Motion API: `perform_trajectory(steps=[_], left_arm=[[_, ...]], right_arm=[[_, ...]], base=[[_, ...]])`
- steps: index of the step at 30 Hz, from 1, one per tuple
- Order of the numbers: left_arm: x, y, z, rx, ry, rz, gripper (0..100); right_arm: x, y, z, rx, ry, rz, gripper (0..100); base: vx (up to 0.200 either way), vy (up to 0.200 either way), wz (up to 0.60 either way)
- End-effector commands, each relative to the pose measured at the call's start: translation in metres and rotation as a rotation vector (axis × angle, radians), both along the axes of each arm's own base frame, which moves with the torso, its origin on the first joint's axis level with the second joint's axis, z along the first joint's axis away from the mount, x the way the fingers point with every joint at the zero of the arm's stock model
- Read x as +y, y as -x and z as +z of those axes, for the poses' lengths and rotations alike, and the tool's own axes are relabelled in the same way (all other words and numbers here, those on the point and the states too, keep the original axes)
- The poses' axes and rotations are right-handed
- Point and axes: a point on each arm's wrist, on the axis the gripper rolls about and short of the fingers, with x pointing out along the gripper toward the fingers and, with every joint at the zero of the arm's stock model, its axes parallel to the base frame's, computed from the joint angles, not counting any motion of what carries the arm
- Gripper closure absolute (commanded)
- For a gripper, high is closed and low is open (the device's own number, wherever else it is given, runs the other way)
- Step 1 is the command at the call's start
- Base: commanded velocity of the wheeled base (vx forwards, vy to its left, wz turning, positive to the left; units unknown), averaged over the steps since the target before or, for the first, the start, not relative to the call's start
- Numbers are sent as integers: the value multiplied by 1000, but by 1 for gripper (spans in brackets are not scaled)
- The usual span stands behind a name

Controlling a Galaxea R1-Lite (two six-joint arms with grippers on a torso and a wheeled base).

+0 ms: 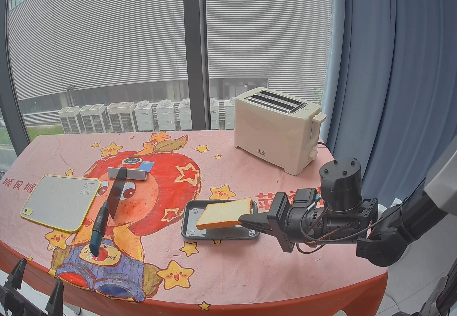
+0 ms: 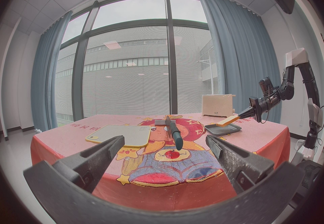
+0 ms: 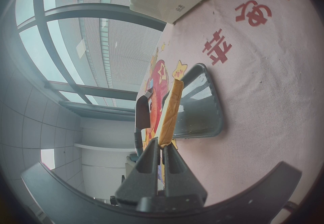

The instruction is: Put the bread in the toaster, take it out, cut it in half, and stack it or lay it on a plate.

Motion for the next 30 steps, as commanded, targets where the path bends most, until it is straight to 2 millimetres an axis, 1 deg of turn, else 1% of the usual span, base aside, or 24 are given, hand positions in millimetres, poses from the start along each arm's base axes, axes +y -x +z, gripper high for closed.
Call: perform_trajectory(steps=[1,8,11,15,24,25,26,30], left_arm=[[0,-1,-4,9,0,0,0],[0,-1,-4,9,0,0,0],[0,-1,-4,9,0,0,0],[0,-1,-4,9,0,0,0],[0,-1,-4,9,0,0,0],[0,-1,-4,9,0,0,0],[0,-1,-4,9,0,0,0],[0,-1,-4,9,0,0,0]], right_arm=[[-3,5,15,-39,-24,4,100],[-6,8,20,-145,37,8,100],[-6,13,24,-206,67,5,100],[-9,19,26,-279,114,16,100],[-24,40,37,-499,223,104,100],[-24,40,37,-499,223,104,100],[-26,42,39,-547,251,113,100],[-29,44,40,-611,304,118,100]], base=[[0,0,0],[0,0,0],[0,0,0],[0,0,0],[0,0,0],[0,0,0],[0,0,0],[0,0,0]])
